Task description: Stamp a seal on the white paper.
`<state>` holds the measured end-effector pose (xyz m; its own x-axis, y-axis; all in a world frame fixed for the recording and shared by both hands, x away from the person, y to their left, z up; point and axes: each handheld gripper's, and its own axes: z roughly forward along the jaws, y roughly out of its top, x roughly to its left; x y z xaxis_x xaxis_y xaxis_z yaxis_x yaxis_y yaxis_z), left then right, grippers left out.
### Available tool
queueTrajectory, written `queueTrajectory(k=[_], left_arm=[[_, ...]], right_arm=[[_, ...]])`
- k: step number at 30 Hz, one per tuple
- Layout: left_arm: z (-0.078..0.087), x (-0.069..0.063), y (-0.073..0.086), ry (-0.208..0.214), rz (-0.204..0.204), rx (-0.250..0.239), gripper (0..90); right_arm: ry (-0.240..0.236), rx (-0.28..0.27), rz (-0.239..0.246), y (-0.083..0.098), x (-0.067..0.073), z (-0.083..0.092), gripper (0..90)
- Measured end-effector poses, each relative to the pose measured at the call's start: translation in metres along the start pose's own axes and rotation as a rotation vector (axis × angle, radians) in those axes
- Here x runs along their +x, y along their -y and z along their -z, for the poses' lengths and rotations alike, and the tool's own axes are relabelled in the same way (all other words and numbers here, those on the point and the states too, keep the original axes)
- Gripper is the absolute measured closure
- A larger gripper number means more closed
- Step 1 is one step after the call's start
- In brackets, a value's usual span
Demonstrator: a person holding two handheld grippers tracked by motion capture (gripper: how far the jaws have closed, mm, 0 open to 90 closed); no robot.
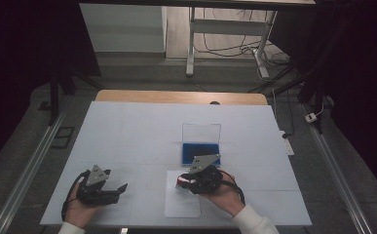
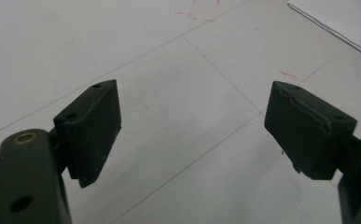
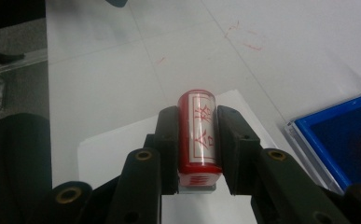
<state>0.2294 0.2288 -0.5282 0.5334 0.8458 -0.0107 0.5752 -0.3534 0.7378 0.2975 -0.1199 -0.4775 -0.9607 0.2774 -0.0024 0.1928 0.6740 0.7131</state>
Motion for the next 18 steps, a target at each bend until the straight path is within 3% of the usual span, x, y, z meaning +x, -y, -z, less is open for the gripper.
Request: queueTrajectory(k=[18], left_arm=[[-0.001,0.000,0.001,0.003,-0.002,0.004,19.2]], right_arm=[[0.008,0.059,0.029,0.005,0.003,-0.016,70.2]])
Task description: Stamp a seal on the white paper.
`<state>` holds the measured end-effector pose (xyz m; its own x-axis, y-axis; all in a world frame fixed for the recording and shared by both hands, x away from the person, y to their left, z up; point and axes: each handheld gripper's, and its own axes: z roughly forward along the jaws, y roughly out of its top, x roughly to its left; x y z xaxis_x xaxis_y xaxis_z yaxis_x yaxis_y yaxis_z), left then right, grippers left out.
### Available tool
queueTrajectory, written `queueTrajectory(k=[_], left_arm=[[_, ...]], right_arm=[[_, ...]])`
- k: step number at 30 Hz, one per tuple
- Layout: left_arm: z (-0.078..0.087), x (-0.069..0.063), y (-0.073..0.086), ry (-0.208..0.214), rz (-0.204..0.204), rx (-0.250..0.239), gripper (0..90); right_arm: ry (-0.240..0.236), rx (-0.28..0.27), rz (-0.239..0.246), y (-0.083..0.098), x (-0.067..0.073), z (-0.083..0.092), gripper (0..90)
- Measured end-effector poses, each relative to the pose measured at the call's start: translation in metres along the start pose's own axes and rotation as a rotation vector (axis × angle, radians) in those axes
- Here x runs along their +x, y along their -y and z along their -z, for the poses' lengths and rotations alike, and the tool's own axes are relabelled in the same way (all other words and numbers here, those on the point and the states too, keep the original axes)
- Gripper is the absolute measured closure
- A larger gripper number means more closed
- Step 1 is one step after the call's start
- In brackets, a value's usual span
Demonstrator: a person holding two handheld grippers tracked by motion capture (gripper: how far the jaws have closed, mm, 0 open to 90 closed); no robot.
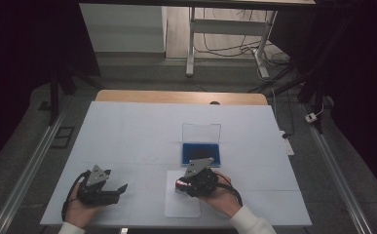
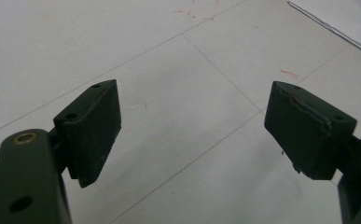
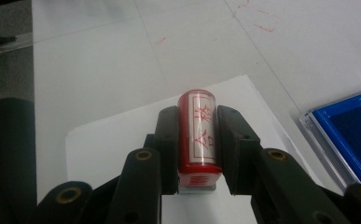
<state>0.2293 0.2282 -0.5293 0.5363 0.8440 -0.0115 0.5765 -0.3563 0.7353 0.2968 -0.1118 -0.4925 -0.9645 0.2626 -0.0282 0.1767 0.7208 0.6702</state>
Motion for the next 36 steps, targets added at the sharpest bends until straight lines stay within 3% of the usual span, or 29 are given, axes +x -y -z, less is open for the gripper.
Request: queueTrajectory(k=[28,36], left_arm=[[-0.0004,0.0011,0.0011,-0.007,0.000,0.002,19.2],[-0.0005,0.0008,0.0012,-0.009,-0.002,0.003,19.3]], right_arm=[[-0.013,0.021,-0.013,0.0020,-0.0030,-0.0040,70.5],[-0.009,0.065,-0.010,-0.0002,-0.0022,-0.0073,70.9]])
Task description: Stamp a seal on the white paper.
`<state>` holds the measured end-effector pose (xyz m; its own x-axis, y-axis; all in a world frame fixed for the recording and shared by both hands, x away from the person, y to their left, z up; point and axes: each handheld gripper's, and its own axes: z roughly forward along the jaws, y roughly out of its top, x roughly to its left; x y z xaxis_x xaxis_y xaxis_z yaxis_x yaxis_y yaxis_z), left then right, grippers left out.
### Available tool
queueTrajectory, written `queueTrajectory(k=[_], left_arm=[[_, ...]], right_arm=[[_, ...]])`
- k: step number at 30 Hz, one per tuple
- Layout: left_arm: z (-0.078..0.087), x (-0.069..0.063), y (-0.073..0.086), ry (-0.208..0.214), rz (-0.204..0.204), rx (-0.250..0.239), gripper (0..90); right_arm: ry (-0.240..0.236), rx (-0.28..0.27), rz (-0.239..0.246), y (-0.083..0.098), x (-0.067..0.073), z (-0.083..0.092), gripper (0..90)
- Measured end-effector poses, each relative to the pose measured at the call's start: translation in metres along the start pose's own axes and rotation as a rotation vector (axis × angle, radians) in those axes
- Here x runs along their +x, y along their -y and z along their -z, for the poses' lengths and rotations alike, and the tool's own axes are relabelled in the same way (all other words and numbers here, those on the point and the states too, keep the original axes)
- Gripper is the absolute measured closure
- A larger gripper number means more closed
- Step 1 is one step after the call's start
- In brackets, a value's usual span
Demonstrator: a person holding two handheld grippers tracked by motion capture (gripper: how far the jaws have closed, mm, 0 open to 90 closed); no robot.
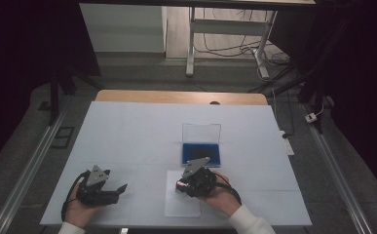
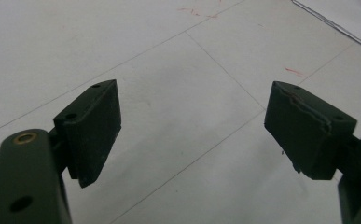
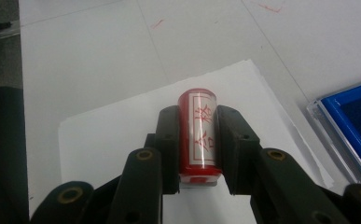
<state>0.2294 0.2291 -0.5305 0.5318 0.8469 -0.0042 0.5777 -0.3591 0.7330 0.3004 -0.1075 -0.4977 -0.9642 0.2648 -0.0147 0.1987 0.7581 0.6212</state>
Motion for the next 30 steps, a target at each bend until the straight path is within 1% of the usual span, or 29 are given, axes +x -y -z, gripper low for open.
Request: queueTrajectory(k=[3,8,17,30], left_arm=[[0.0000,-0.0004,-0.0001,-0.002,-0.001,0.002,19.2],[0.0002,-0.0005,-0.0002,-0.002,0.000,0.001,19.2],[0.0005,-0.0009,-0.0004,-0.005,0.001,-0.002,19.2],[0.0008,-0.0018,-0.0010,-0.006,0.000,-0.003,19.2]], right_arm=[[-0.003,0.013,0.010,-0.0009,-0.0007,-0.0002,71.1],[-0.004,0.016,0.017,-0.0008,-0.0008,-0.0007,71.1],[-0.009,0.013,0.005,-0.0005,-0.0013,-0.0011,71.1],[-0.009,0.013,0.001,0.0002,-0.0014,-0.0011,71.1]])
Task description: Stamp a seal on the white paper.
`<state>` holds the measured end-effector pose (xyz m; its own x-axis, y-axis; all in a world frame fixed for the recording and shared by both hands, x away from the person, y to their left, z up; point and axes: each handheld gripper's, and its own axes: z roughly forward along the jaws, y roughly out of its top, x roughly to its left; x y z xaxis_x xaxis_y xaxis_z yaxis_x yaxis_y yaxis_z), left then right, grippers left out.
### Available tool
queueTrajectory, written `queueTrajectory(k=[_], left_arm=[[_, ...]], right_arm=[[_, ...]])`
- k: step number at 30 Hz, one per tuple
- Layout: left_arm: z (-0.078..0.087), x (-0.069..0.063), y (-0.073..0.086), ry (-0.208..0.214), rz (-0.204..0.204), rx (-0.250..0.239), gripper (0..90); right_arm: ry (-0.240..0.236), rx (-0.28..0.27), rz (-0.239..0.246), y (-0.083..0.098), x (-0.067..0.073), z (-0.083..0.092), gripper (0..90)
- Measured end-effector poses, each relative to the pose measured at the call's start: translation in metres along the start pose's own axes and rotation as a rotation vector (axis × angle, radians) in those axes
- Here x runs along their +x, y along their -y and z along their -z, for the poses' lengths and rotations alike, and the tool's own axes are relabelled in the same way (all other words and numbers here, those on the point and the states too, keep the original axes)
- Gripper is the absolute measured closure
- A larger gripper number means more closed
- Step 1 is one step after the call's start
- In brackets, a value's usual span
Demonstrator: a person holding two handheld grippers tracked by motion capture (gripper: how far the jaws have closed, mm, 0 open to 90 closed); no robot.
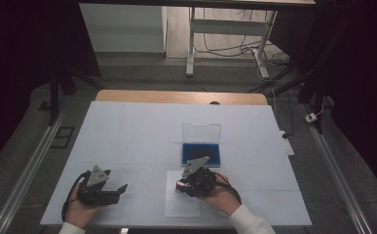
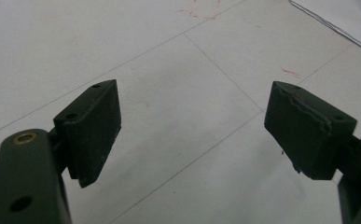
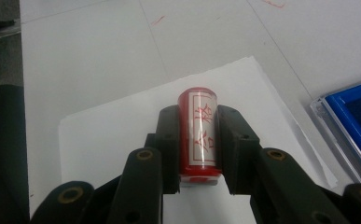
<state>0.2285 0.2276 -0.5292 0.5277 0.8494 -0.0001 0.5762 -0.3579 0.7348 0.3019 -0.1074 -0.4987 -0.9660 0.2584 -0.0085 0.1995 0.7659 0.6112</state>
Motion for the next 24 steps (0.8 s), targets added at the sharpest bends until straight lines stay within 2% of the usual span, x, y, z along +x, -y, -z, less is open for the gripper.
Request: queueTrajectory(k=[24], left_arm=[[0.0022,0.0019,-0.0003,-0.003,0.003,-0.006,19.2]], right_arm=[[0.000,-0.027,-0.012,0.0015,0.0000,0.0012,70.6]])
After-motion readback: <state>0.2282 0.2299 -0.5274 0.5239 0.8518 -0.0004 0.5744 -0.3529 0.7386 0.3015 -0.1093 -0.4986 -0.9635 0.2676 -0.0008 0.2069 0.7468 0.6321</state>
